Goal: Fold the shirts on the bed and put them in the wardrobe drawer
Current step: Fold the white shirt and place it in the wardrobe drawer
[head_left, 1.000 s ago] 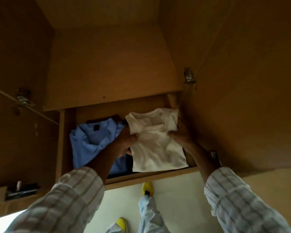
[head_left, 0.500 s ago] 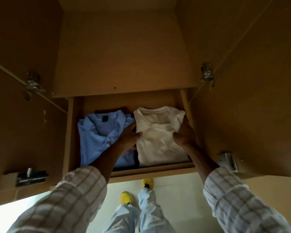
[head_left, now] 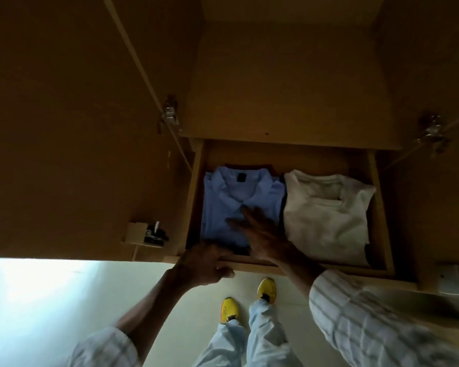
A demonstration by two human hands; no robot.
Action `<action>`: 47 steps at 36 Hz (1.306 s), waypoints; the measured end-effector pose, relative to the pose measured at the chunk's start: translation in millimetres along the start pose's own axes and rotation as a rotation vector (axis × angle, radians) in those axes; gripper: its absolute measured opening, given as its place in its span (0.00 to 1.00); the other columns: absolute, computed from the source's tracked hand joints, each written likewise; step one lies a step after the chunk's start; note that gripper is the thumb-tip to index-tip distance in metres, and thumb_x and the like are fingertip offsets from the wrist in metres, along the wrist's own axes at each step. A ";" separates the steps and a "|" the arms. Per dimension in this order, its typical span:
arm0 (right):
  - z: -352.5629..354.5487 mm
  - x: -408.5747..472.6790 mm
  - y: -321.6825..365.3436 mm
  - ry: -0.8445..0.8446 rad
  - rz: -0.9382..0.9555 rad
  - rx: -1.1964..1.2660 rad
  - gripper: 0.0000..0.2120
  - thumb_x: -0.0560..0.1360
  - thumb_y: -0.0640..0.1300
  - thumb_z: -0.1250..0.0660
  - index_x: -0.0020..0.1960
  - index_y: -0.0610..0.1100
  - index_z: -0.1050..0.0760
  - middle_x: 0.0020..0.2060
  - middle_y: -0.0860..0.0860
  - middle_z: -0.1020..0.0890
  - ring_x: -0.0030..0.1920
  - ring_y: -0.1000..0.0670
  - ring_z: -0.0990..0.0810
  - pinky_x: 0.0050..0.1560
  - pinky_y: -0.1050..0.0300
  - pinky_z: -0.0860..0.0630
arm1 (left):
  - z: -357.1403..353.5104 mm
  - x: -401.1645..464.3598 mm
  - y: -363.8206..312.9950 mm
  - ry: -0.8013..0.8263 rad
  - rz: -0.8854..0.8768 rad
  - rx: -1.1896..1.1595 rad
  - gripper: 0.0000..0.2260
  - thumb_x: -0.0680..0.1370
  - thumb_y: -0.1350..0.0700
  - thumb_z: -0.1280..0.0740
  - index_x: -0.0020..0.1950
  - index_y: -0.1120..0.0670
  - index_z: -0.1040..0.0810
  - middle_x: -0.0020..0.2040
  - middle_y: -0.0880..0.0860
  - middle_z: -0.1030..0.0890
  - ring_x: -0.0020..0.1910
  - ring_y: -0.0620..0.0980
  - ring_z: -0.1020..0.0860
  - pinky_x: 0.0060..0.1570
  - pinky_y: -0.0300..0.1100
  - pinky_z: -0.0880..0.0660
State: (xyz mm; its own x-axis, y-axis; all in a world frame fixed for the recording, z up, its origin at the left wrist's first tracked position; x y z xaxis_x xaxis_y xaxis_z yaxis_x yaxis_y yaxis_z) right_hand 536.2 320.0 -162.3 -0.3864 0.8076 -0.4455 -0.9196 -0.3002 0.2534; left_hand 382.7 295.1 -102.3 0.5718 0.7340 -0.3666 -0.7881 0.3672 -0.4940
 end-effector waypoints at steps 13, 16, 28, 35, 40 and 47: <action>-2.0 45.2 1.1 -0.112 -0.112 -0.124 0.35 0.80 0.62 0.43 0.77 0.68 0.64 0.81 0.42 0.57 0.78 0.28 0.57 0.68 0.20 0.46 | 4.0 21.3 5.9 0.193 0.060 -0.085 0.15 0.68 0.42 0.22 0.50 0.45 0.15 0.37 0.38 0.20 0.38 0.39 0.22 0.44 0.38 0.24; 10.8 58.0 -10.2 -0.105 -0.110 -0.109 0.40 0.79 0.59 0.37 0.78 0.68 0.63 0.80 0.43 0.62 0.78 0.30 0.62 0.70 0.21 0.50 | 2.8 26.0 4.1 0.242 0.078 -0.085 0.16 0.66 0.42 0.20 0.51 0.45 0.16 0.36 0.37 0.21 0.35 0.37 0.24 0.38 0.33 0.28; 64.9 115.6 -57.1 -0.081 -0.092 -0.042 0.43 0.76 0.61 0.34 0.78 0.68 0.62 0.81 0.46 0.63 0.78 0.33 0.64 0.71 0.23 0.54 | 1.3 31.9 3.6 0.300 0.154 -0.091 0.17 0.64 0.43 0.20 0.49 0.46 0.15 0.38 0.39 0.20 0.38 0.40 0.21 0.38 0.37 0.25; 75.0 116.6 -55.8 -0.081 -0.060 -0.018 0.48 0.74 0.60 0.30 0.80 0.64 0.61 0.80 0.45 0.64 0.78 0.32 0.65 0.72 0.24 0.56 | 3.0 30.4 2.6 0.306 0.175 -0.058 0.18 0.65 0.41 0.20 0.50 0.46 0.17 0.44 0.43 0.18 0.41 0.41 0.20 0.43 0.43 0.20; 71.0 74.6 -58.0 -0.077 -0.052 0.038 0.61 0.66 0.61 0.23 0.80 0.58 0.66 0.80 0.45 0.65 0.79 0.38 0.67 0.73 0.25 0.58 | -6.3 32.9 -10.7 0.286 0.117 0.068 0.23 0.65 0.29 0.27 0.49 0.44 0.22 0.45 0.41 0.21 0.45 0.43 0.22 0.46 0.44 0.24; 30.8 -55.6 -131.2 0.019 -0.406 0.011 0.67 0.63 0.67 0.23 0.78 0.57 0.74 0.78 0.47 0.72 0.78 0.38 0.70 0.69 0.18 0.54 | -34.9 64.7 -66.1 0.370 -0.013 -0.004 0.28 0.66 0.29 0.30 0.61 0.41 0.21 0.56 0.41 0.19 0.53 0.43 0.21 0.55 0.47 0.22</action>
State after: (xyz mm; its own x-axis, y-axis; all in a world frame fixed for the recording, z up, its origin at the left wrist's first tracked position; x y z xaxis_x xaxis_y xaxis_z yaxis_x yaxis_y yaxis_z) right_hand 680.4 330.2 -144.3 0.0067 0.8496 -0.5275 -0.9969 0.0470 0.0630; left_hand 479.8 298.4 -120.8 0.6256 0.4728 -0.6205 -0.7801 0.3724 -0.5028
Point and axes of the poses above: each hand's wrist, its own x-axis towards the middle knuckle, its own z-axis out of the back of the hand, y = z × x, the point moved 6 cm from there along x, towards the middle knuckle
